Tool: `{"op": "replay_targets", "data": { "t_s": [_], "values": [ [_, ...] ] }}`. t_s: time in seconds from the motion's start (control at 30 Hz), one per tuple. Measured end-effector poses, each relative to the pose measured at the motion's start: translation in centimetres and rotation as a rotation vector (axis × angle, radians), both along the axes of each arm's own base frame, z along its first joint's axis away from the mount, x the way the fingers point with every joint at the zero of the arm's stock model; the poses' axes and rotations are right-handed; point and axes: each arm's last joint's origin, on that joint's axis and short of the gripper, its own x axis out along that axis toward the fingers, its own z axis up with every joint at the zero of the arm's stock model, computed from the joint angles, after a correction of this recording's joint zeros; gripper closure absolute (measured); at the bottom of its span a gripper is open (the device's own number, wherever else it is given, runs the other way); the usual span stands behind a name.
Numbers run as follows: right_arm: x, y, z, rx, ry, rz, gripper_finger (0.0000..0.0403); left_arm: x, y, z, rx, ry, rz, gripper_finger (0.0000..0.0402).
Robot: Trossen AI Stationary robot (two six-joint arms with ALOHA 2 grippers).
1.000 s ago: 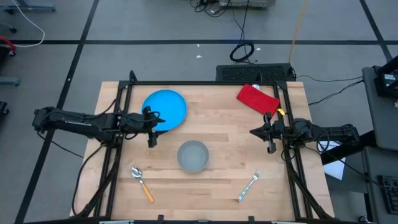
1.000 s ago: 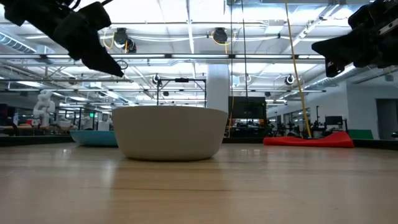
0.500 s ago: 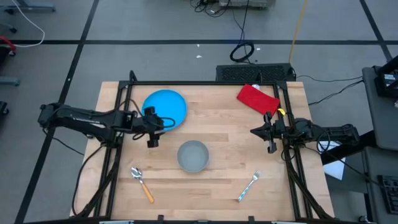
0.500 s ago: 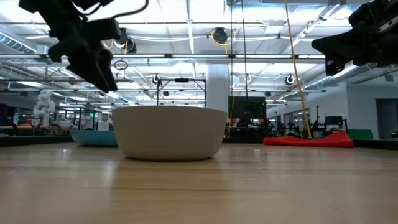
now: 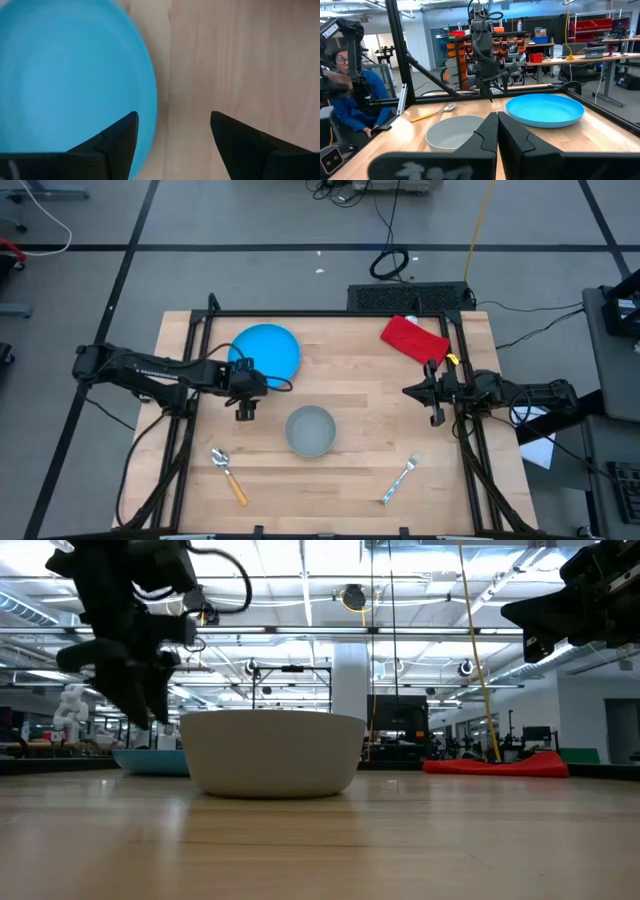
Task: Pick and place plate/cup/fork/spoon on tray
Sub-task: Move the blue plate to the middle top
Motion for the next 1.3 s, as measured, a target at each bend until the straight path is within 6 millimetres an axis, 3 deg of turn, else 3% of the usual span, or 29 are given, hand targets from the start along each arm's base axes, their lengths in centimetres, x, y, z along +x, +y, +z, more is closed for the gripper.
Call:
{"op": "replay_targets", "data": {
  "t_s": [0.57, 0.9, 1.0, 1.3],
  "values": [
    [0.0, 0.0, -0.1, 0.007, 0.007, 0.001, 0.0403, 0.2, 0.5, -1.5, 0.103, 0.143, -0.045, 0.0147],
    [0.0, 0.0, -0.1, 0.004, 0.007, 0.002, 0.0403, 0.9, 1.9, -3.0, 0.103, 0.219, -0.056, 0.0148],
    [0.0, 0.0, 0.0, 0.003, 0.006, 0.002, 0.0403, 1.1, 2.0, -3.4, 0.081, 0.229, -0.063, 0.0169],
    [0.0, 0.0, -0.1, 0.003, 0.006, 0.005, 0.0403, 1.3, 2.0, -3.6, 0.077, 0.23, -0.088, 0.0283]
  ]
}}
